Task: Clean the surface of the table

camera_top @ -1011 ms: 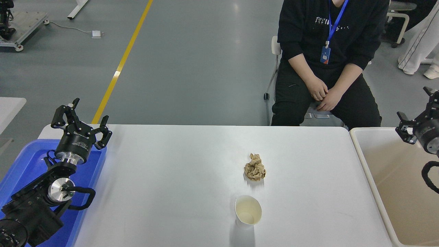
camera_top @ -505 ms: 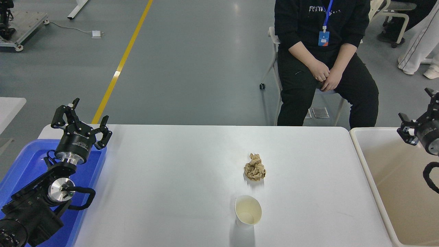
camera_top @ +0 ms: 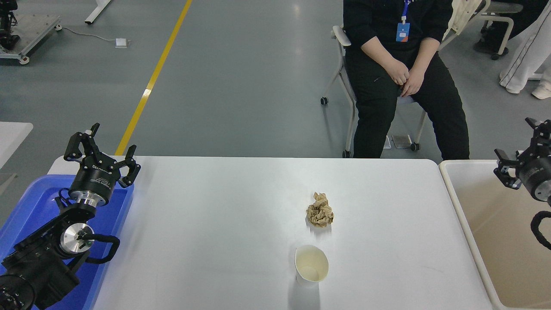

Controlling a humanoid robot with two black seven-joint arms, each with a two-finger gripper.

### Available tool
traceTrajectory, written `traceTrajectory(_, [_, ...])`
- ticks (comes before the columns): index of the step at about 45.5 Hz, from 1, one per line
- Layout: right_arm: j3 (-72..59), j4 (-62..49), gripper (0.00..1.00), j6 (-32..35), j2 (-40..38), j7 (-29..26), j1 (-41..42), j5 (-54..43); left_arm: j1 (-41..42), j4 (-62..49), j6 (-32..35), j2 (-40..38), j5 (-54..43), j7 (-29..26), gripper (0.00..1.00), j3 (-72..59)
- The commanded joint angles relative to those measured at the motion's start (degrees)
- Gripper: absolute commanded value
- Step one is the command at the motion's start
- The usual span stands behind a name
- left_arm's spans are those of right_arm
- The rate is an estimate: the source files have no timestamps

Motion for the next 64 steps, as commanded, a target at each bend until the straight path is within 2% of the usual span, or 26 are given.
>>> traceTrajectory(1, [-11.8,0.3,0.99,3.5,-3.7,0.0,4.6,-1.2,0.0,0.0,0.0,0.0,0.0,0.0,1.00,0.0])
traceTrajectory(6, [-22.4,0.4,0.99,3.8,-8.1,0.1,10.4,-4.4,0.0,0.0,0.0,0.0,0.0,0.0,1.00,0.0])
traceTrajectory(17, [-44.1,4.7,0.99,7.8,-13.1,0.4,29.2,-16.4,0.0,0.0,0.0,0.0,0.0,0.0,1.00,0.0])
traceTrajectory(25, [-48.4,17.9,0.99,12.2,-17.6,1.1,38.5,-31.6,0.0,0.0,0.0,0.0,0.0,0.0,1.00,0.0])
traceTrajectory(33, [-48.4,29.1,0.99,12.7,-17.3,1.1,41.3,-49.9,0.0,0.0,0.0,0.0,0.0,0.0,1.00,0.0])
traceTrajectory(45, [-53.5,39.1,0.99,15.1,-9.0,1.1,42.6,-64.4,0.0,0.0,0.0,0.0,0.0,0.0,1.00,0.0])
traceTrajectory(50, [-58.4,39.5,0.99,15.3,-3.3,1.1,44.5,-67.3,0.0,0.0,0.0,0.1,0.0,0.0,1.00,0.0])
traceTrajectory(64, [-66.2,39.5,0.99,15.3,4.9,1.1,45.9,-70.0,0.0,0.0,0.0,0.0,0.0,0.0,1.00,0.0])
